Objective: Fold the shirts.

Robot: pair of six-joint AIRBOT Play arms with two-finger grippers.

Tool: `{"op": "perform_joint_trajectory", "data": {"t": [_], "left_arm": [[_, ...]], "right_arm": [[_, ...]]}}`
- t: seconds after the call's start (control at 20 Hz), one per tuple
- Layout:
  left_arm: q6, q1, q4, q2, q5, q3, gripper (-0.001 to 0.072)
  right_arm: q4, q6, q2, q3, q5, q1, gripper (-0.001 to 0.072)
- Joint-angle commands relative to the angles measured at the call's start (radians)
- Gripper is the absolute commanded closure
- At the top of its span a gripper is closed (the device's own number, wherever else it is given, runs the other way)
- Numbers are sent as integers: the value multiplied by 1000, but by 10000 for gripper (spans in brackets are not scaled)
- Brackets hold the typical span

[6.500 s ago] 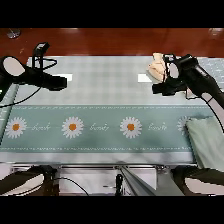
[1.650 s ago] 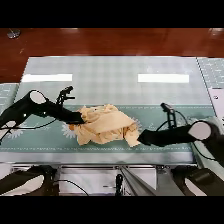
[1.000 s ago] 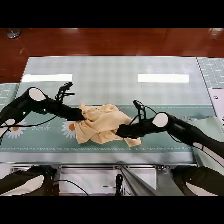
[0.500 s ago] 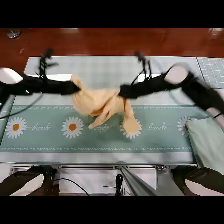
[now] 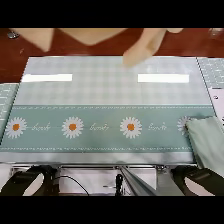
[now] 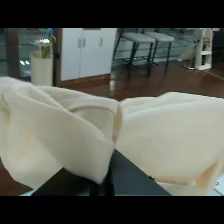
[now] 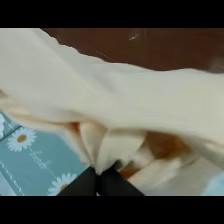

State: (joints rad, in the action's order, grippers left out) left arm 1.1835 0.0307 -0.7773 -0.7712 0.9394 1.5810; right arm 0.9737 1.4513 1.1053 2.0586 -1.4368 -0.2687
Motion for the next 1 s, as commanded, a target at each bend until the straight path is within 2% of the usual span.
{"op": "perform_joint_trajectory", "data": {"t": [0.0, 0.1, 0.25, 0.35, 0.45, 0.55, 0.65, 0.8, 0.95], "left_arm": [[163, -1, -248, 136, 168, 40, 679], [227, -2, -307, 180, 323, 0, 679], [302, -1, -311, 207, 513, -160, 679], [322, 3, -280, 219, 550, -334, 679], [322, 4, -251, 224, 531, -519, 679], [321, 4, -217, 223, 422, -722, 679], [310, 12, -167, 211, 249, -895, 679], [266, 63, -114, 128, -16, -1047, 679], [265, 147, -110, -37, -213, -1057, 678]], "right_arm": [[86, -8, -167, -87, -150, 3, 692], [117, 2, -242, -192, -186, 3, 692], [106, 32, -299, -367, -189, 3, 692], [124, 28, -307, -509, -182, 3, 692], [192, 22, -306, -674, -94, 3, 692], [306, 52, -285, -829, 27, 5, 693], [353, 92, -211, -925, 139, 27, 694], [281, 97, -34, -924, 284, 87, 693], [150, 82, 150, -851, 366, 141, 692]]}}
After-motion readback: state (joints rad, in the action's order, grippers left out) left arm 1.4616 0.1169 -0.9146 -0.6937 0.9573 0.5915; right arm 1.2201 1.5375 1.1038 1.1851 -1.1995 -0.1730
